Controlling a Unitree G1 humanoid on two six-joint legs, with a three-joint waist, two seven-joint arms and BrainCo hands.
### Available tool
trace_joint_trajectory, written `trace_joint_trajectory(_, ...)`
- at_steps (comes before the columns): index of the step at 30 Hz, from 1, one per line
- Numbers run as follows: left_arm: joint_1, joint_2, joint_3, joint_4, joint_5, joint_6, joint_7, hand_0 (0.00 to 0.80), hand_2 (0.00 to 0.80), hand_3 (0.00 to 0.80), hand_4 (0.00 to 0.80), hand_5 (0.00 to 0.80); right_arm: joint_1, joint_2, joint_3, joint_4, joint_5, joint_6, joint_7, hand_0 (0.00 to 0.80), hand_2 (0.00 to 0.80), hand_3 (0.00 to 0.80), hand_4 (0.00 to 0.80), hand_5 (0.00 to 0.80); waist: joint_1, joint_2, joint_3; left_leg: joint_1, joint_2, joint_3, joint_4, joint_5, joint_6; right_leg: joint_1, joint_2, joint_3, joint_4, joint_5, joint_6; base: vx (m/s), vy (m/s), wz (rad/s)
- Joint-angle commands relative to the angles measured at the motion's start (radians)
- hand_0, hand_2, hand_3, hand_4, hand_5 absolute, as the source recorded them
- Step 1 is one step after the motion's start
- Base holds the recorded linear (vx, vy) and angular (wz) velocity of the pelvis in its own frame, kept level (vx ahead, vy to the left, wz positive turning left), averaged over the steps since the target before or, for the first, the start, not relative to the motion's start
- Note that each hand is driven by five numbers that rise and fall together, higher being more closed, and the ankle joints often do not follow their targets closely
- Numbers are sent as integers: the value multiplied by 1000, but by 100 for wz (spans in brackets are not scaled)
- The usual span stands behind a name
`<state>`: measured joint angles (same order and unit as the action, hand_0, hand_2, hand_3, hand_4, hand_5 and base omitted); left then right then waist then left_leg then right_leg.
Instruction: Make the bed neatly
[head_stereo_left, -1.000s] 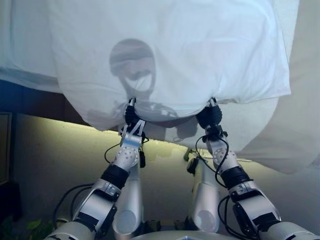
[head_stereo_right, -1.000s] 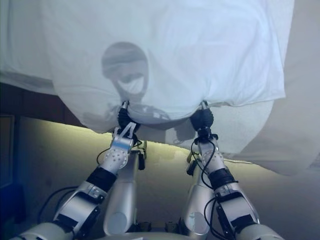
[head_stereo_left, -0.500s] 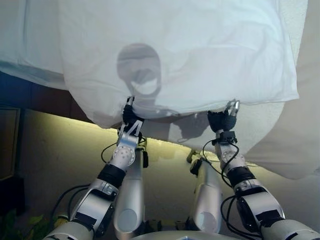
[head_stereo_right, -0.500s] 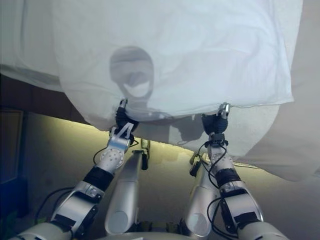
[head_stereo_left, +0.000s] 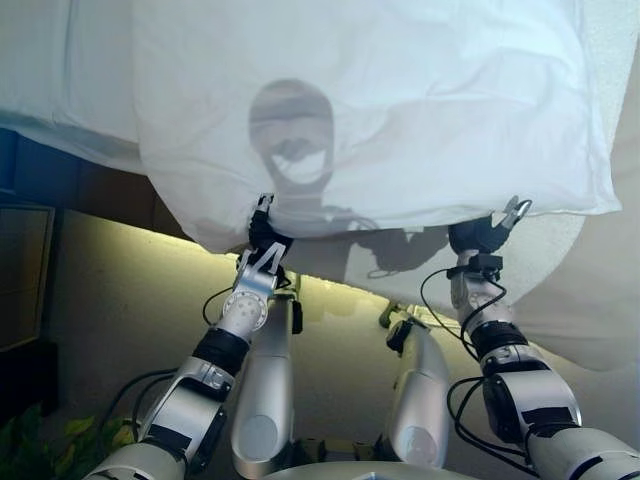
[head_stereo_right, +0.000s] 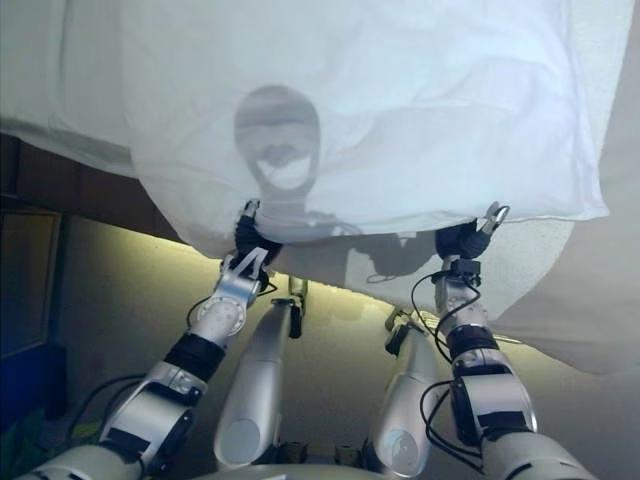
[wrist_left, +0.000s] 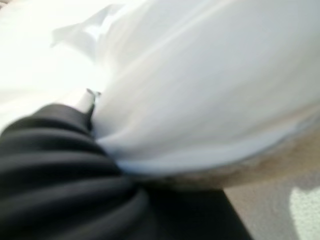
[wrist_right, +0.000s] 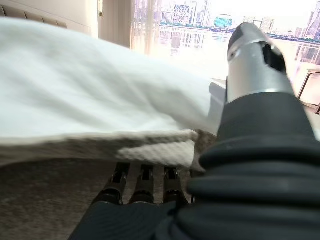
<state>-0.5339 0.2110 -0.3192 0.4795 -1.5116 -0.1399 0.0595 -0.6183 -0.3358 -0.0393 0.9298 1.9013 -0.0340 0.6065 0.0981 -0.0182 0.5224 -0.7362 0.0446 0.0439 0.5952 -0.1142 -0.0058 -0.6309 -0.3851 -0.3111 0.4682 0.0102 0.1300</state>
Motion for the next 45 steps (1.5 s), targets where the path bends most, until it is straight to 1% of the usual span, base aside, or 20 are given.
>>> trace_joint_trajectory(1,-14,56,93,-68,-21,-26,-29,800,800,800,800,800,-17,-135,-141,-1,70,-15,39,0,0,0,0,0,15,50,-2,5,-4,15,-83,108,-20,16,-38,40,19,137,83,60,-41,0)
trace_joint_trajectory(2,-14,61,96,-65,-25,-20,-29,800,800,800,800,800,-19,-142,-146,5,70,-14,38,0,0,0,0,0,15,50,-2,15,-4,8,-76,85,-24,22,-35,50,29,120,94,-68,-14,0)
trace_joint_trajectory(3,-14,63,97,-63,-29,-18,-30,800,800,800,800,800,-21,-145,-149,7,69,-13,38,0,0,0,0,0,15,49,-2,4,-3,16,-79,105,-19,14,-38,39,22,137,83,62,-33,2)
trace_joint_trajectory(4,-11,64,97,-58,-29,-18,-35,800,800,800,800,800,-23,-150,-153,7,66,-14,34,0,0,0,0,0,15,48,-2,15,-3,9,-74,84,-23,23,-34,50,30,119,94,-68,-6,2)
trace_joint_trajectory(5,-12,68,100,-54,-32,-14,-38,800,800,800,800,800,-25,-158,-156,5,66,-17,24,0,0,0,0,0,15,46,-2,4,-2,17,-78,105,-18,16,-38,38,22,138,83,0,0,0)
trace_joint_trajectory(10,-22,83,104,-45,-42,-11,-45,800,800,800,800,800,-28,-184,-173,14,59,-27,-2,0,0,0,0,0,12,45,-2,7,-2,18,-84,106,-15,15,-35,38,21,140,83,-14,1,0)
trace_joint_trajectory(16,-22,107,112,-36,-51,-2,-60,800,800,800,800,800,-21,-215,-198,29,53,-31,3,0,0,0,0,0,11,42,-2,0,-1,16,-83,106,-13,5,-29,41,25,143,83,-6,-8,2)
trace_joint_trajectory(17,-22,107,111,-36,-52,-3,-60,800,800,800,800,800,-20,-216,-198,29,49,-31,4,427,427,427,427,427,10,42,-2,0,-2,16,-84,106,-13,5,-28,41,24,144,83,0,0,0)
trace_joint_trajectory(18,-21,111,113,-37,-55,0,-56,800,800,800,800,800,-15,-220,-198,28,31,-28,0,800,800,800,800,800,9,40,-2,0,-2,15,-85,106,-13,4,-27,42,23,146,83,0,0,0)
trace_joint_trajectory(25,-33,118,117,-36,-45,3,-53,800,800,800,800,800,-10,-227,-171,8,-66,-24,-24,800,800,800,800,800,5,31,-2,0,1,18,-94,111,-10,3,-20,41,12,156,82,0,0,0)
trace_joint_trajectory(31,-26,108,120,-52,-16,-12,-40,800,800,800,800,800,15,-191,-117,-60,-174,-68,-28,800,800,800,800,800,-3,28,-2,3,-1,23,-106,116,-7,0,-15,46,1,164,79,0,0,0)
trace_joint_trajectory(35,-23,99,126,-60,13,-19,-29,800,800,800,800,800,32,-181,-86,-96,-254,-88,-64,800,800,800,800,800,-10,29,-2,11,-1,27,-120,121,-7,1,-11,53,-11,169,78,-1,48,0)
trace_joint_trajectory(40,-16,97,120,-51,59,-20,-32,800,800,800,800,800,75,-137,-58,-147,-196,-103,-54,800,800,800,800,800,-22,24,-2,39,-2,33,-133,117,-5,25,-1,67,-36,179,76,5,65,-2)
trace_joint_trajectory(43,-19,87,130,-15,57,-20,-37,800,800,800,800,800,93,-101,-58,-163,-156,-112,-41,800,800,800,800,800,-34,24,-2,73,3,48,-156,118,-5,51,5,78,-59,182,78,18,82,-5)
trace_joint_trajectory(45,-28,78,138,26,57,-42,-47,800,800,800,800,800,97,-88,-59,-174,-151,-120,-58,800,800,800,800,800,-46,29,-2,98,1,56,-170,118,-5,70,6,85,-78,182,78,15,116,-15)
